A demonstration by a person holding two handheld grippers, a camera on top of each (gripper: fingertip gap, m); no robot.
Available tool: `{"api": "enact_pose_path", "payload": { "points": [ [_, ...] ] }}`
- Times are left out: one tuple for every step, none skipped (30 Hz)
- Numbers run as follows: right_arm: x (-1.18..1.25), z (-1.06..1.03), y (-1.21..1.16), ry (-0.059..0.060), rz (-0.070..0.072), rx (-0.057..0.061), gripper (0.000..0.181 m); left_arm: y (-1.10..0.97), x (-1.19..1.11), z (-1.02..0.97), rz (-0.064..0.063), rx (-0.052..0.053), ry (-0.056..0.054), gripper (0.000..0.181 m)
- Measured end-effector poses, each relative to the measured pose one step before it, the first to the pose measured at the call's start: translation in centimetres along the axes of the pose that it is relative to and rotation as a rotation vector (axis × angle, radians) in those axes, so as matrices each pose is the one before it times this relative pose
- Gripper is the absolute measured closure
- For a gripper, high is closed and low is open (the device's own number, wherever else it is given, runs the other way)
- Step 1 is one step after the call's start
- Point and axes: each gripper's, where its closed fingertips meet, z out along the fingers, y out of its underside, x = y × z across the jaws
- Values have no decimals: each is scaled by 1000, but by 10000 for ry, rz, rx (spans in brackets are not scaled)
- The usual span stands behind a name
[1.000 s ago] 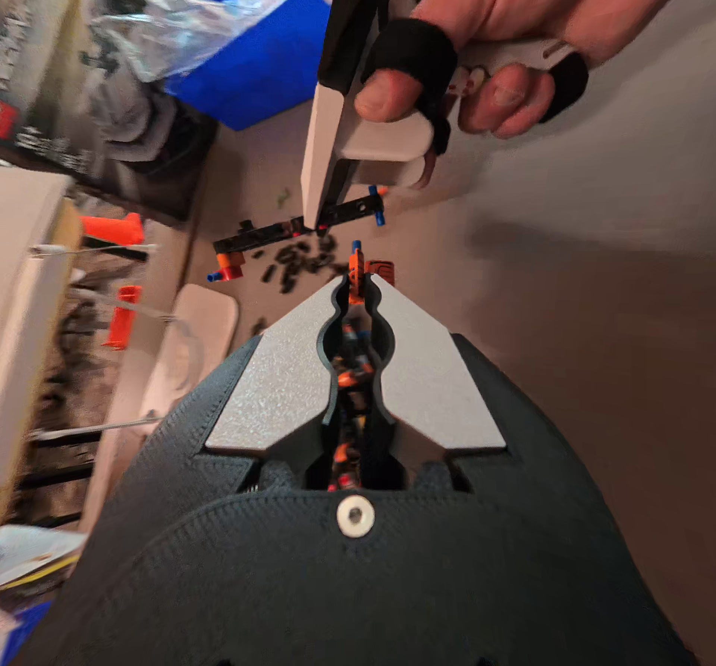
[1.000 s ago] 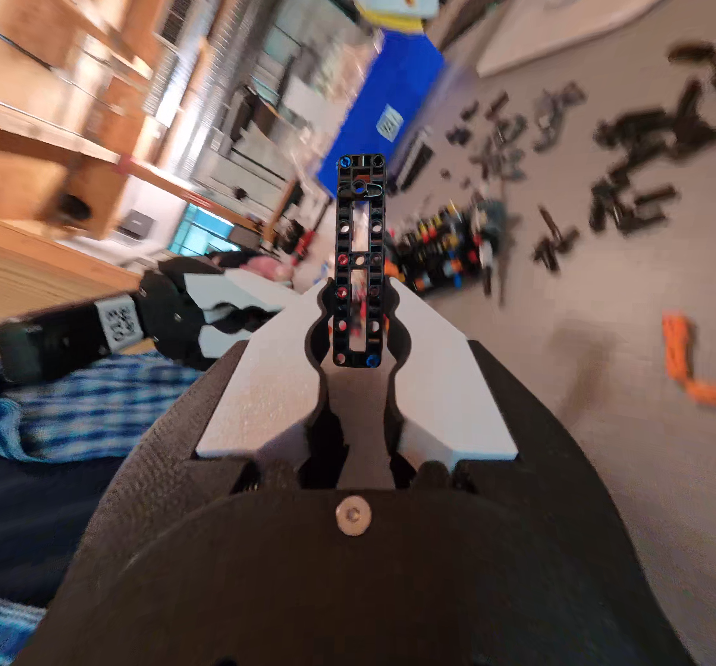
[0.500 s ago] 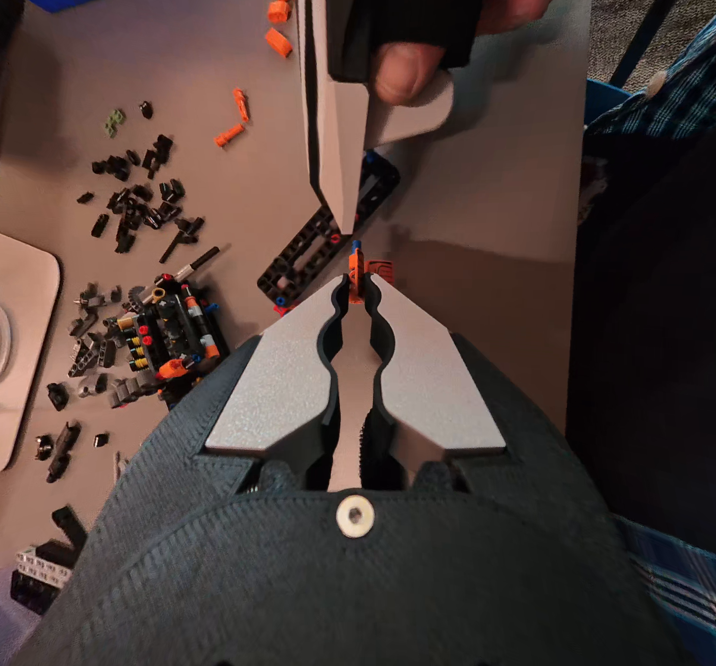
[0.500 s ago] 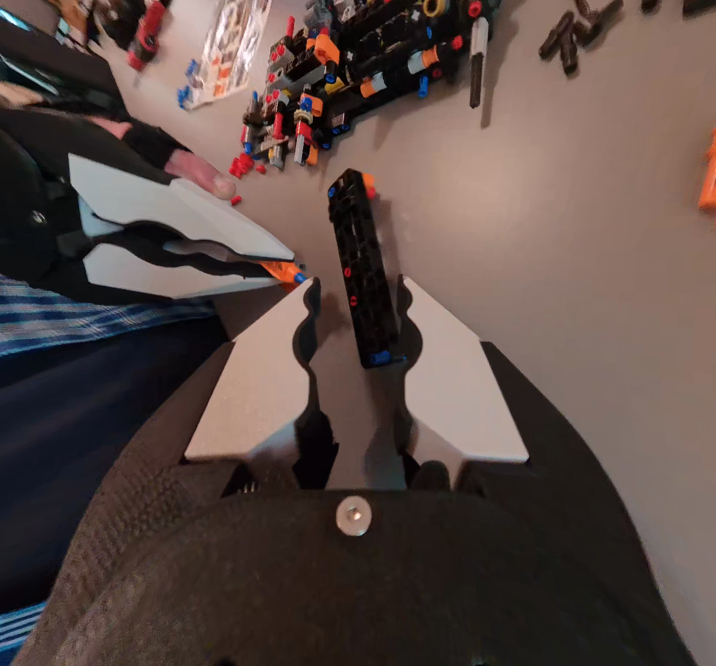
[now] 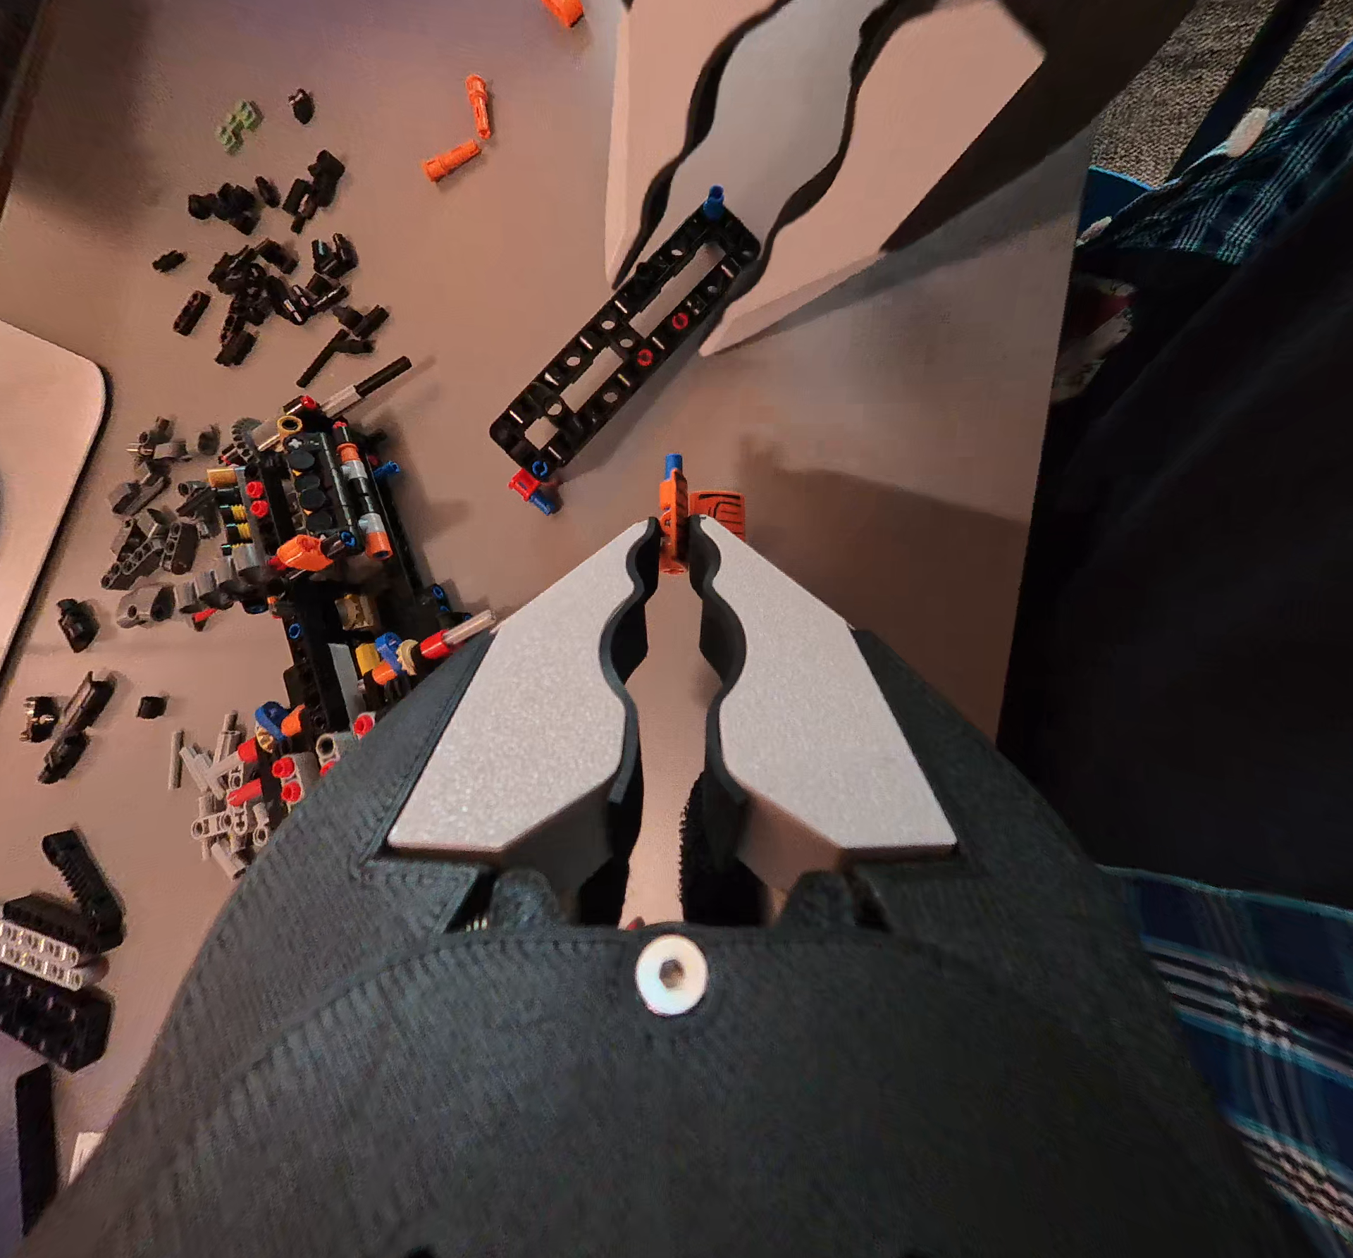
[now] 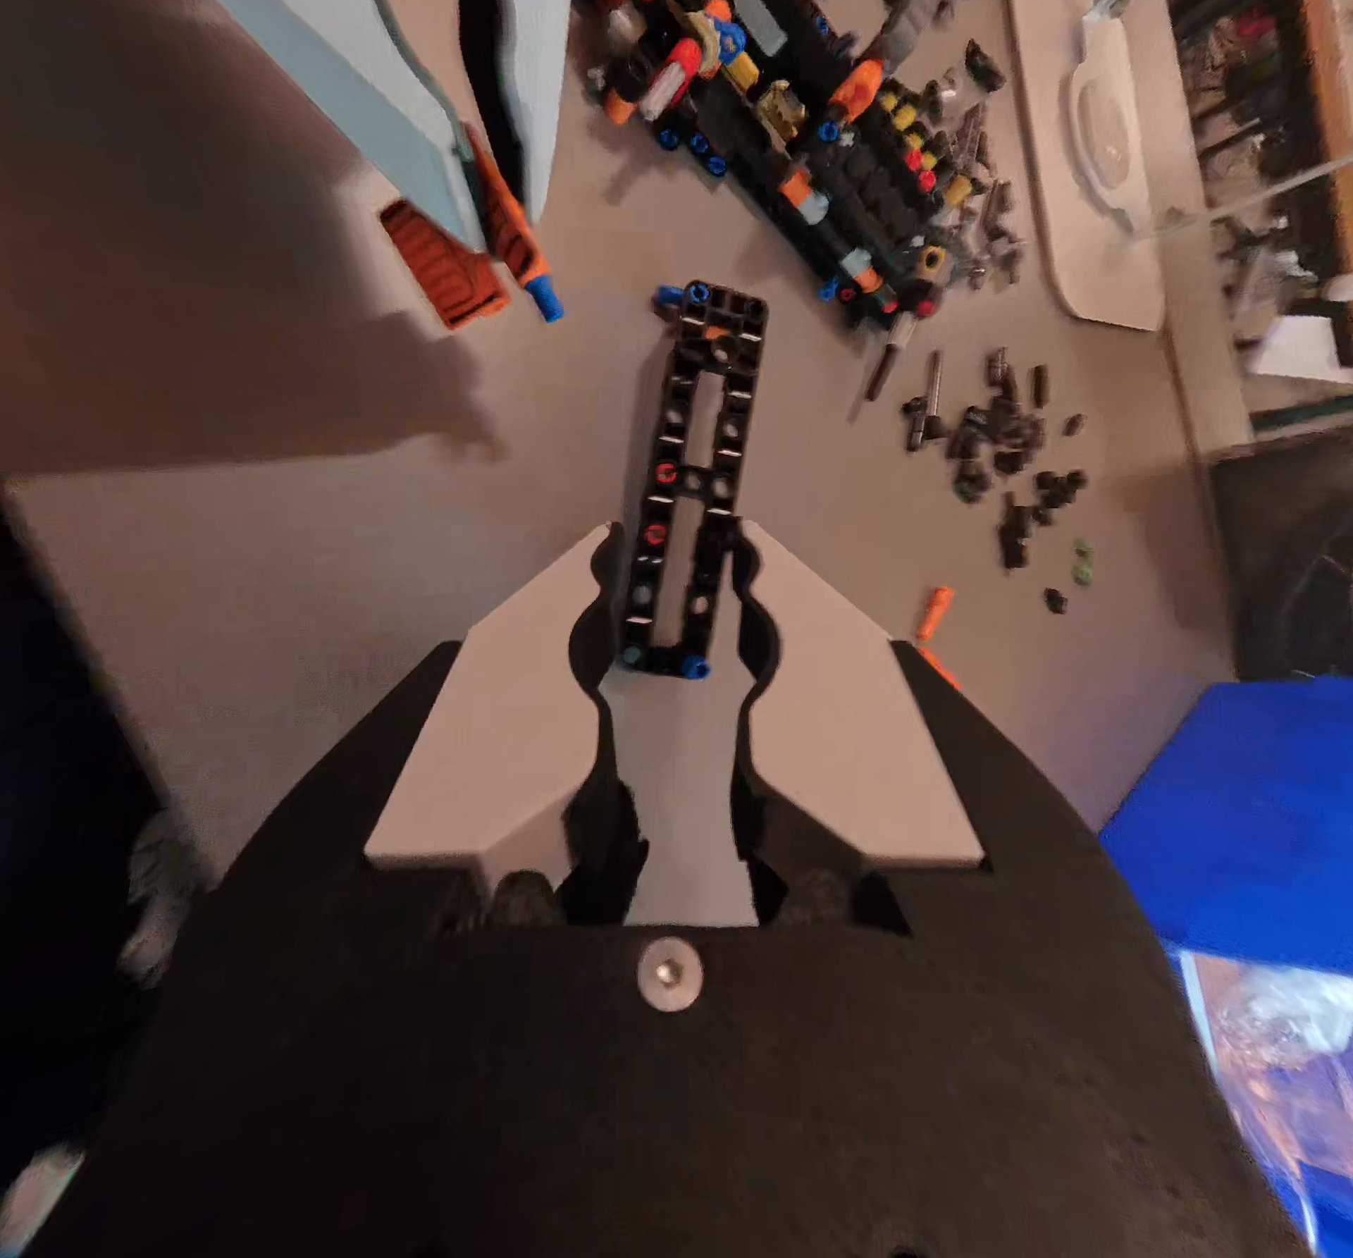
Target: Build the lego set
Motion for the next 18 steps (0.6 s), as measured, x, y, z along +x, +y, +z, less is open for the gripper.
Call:
{"api": "enact_pose_path", "payload": {
  "points": [
    [283, 306, 51, 197, -14, 1, 157, -7, -7, -70, 27, 30, -45, 174],
    [219, 161, 46, 15, 93, -36, 157, -70, 17, -83, 3, 63, -30, 174],
    [329, 170, 168, 7, 197, -155, 157, -53, 8, -82, -20, 57, -26, 174],
    [231, 153, 44, -106, 229, -40, 158, -19, 43, -34, -20, 40, -3, 174],
    [103, 101, -48, -326, 525, 85, 158, 8, 65, -9, -16, 34, 22, 174],
    [158, 53, 57, -430, 788, 6, 158, -5, 44, 4, -22, 30, 23, 174],
    [95, -37, 51, -520, 756, -19, 159, -50, -45, -44, -9, 36, -10, 174],
    [-221, -188, -222, -808, 941, 157, 159, -70, -121, -63, -8, 34, -35, 174],
    [-569, -312, -502, -1131, 1369, 340, 159, -111, -104, -43, -48, 48, 10, 174],
    [-1055, -324, -489, -1564, 1817, 287, 159, -171, -55, -39, -79, 73, 65, 174],
    [-1366, -338, -479, -1833, 2079, 245, 159, -182, -74, -22, -46, 88, 49, 174],
    [-1063, -354, -521, -1545, 1730, 362, 158, -82, -113, 3, 11, 24, -7, 174],
    [476, -254, -178, -154, 738, 213, 156, -50, -78, 39, 15, 14, -1, 174],
    [2006, -224, 437, 1312, -453, -255, 140, -36, 23, 59, -40, 40, 56, 174],
    [1250, -58, 508, 1042, -747, -314, 134, 50, 59, 89, -68, 23, 69, 174],
    [-8, -118, -139, 246, -317, 113, 127, 166, 63, 110, -56, -27, 54, 174],
    [96, -273, -372, 330, -300, 252, 129, 210, 50, 122, -42, -44, 53, 174],
    [641, -322, -98, 727, -586, 14, 131, 139, 36, 90, -33, -23, 47, 174]
  ]
}}
